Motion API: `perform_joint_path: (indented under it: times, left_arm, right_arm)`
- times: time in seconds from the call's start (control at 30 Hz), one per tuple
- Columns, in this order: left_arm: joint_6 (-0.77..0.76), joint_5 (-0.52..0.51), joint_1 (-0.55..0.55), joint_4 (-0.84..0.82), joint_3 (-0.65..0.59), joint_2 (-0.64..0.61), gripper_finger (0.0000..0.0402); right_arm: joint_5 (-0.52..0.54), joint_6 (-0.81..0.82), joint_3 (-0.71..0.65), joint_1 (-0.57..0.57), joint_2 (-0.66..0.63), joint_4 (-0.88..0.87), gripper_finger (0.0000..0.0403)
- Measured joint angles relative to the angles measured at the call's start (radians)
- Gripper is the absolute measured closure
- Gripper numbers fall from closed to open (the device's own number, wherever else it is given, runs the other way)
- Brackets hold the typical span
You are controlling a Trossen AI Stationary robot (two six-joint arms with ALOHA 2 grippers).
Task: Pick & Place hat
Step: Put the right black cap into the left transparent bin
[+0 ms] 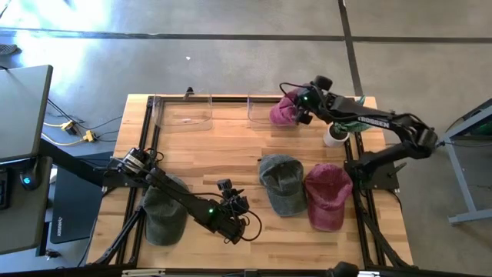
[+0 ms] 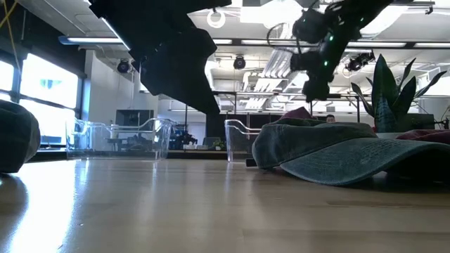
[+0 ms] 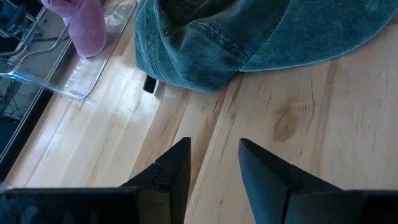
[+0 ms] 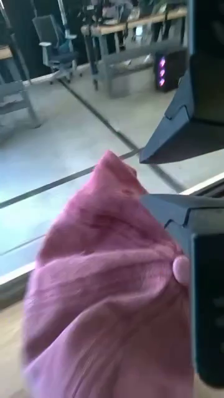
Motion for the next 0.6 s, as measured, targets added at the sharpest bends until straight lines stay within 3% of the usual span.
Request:
perform_joint_path:
  times: [0.17, 0.37, 0.5, 0.6]
  left_arm:
    - [-0.009, 0.000, 0.000, 0.000, 0.000, 0.000, 0.0273]
    - [-0.025, 0.024, 0.022, 0.033, 0.000, 0.000, 0.0273]
    - [0.004, 0.064, 0.059, 0.143, 0.000, 0.000, 0.0273]
    - [0.055, 0.088, 0.091, 0.234, 0.000, 0.000, 0.0273]
  right_arm:
    - [-0.175, 0.201, 0.002, 0.113, -0.118, -0.087, 0.0300]
    - [-0.305, 0.416, -0.001, 0.403, -0.197, -0.295, 0.0313]
    - [-0.329, 0.517, -0.002, 0.644, -0.191, -0.376, 0.0328]
    - [-0.287, 0.562, -0.045, 0.821, -0.189, -0.341, 0.0337]
